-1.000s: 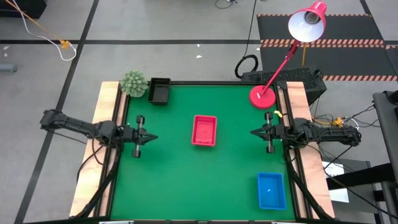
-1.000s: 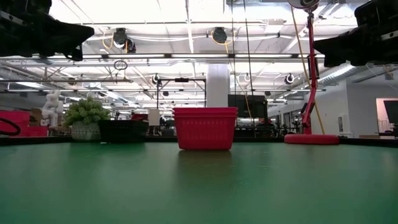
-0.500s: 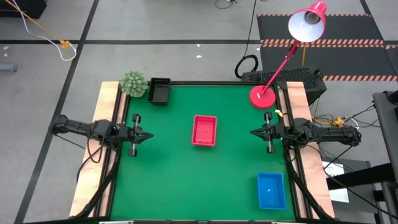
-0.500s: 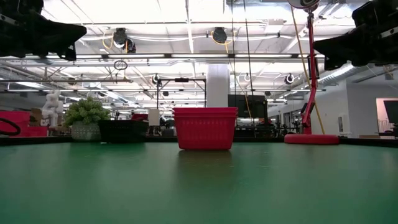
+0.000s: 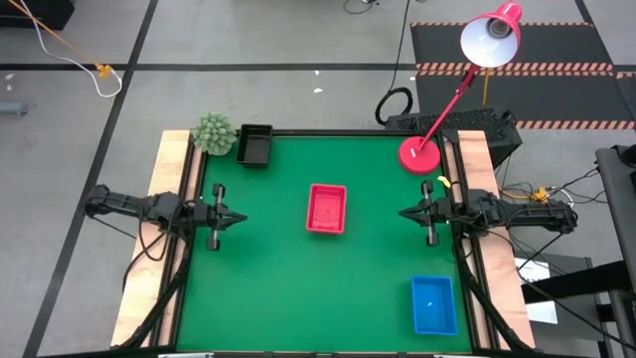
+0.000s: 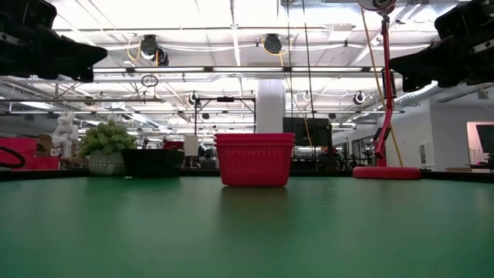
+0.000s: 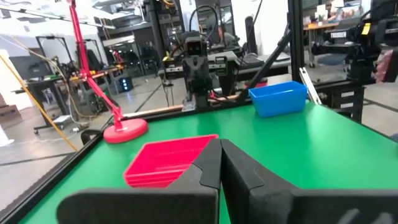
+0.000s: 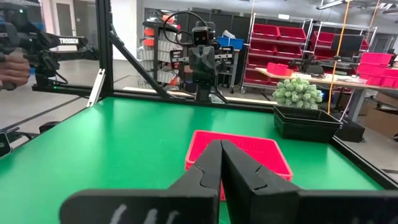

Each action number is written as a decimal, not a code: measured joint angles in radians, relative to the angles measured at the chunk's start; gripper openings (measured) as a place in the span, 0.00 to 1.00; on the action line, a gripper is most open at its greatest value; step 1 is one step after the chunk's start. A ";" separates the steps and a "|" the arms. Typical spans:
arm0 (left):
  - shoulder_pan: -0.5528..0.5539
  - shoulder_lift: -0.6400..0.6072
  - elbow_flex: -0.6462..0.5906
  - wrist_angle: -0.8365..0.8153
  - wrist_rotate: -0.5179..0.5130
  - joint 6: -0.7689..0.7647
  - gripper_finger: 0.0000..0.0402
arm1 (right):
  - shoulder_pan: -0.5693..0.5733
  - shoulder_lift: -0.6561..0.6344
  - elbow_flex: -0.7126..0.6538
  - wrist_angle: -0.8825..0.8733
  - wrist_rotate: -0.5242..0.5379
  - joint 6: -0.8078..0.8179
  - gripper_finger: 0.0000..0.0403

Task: Stack baskets by color
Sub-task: Return to Home Position

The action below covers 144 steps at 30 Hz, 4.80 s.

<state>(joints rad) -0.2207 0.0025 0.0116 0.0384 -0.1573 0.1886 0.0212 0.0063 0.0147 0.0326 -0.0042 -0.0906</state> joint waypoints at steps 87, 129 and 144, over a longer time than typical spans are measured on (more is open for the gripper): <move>0.000 0.000 -0.001 -0.019 0.096 0.016 0.08 | 0.000 0.001 0.000 0.001 0.002 0.000 0.00; 0.000 0.000 -0.001 -0.019 0.095 0.016 0.08 | 0.000 0.001 0.000 0.001 0.002 0.000 0.00; 0.000 0.000 -0.001 -0.019 0.095 0.016 0.08 | 0.000 0.001 0.000 0.001 0.002 0.000 0.00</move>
<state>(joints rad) -0.2207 0.0025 0.0109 0.0196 -0.0620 0.2051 0.0216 0.0071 0.0148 0.0332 -0.0017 -0.0902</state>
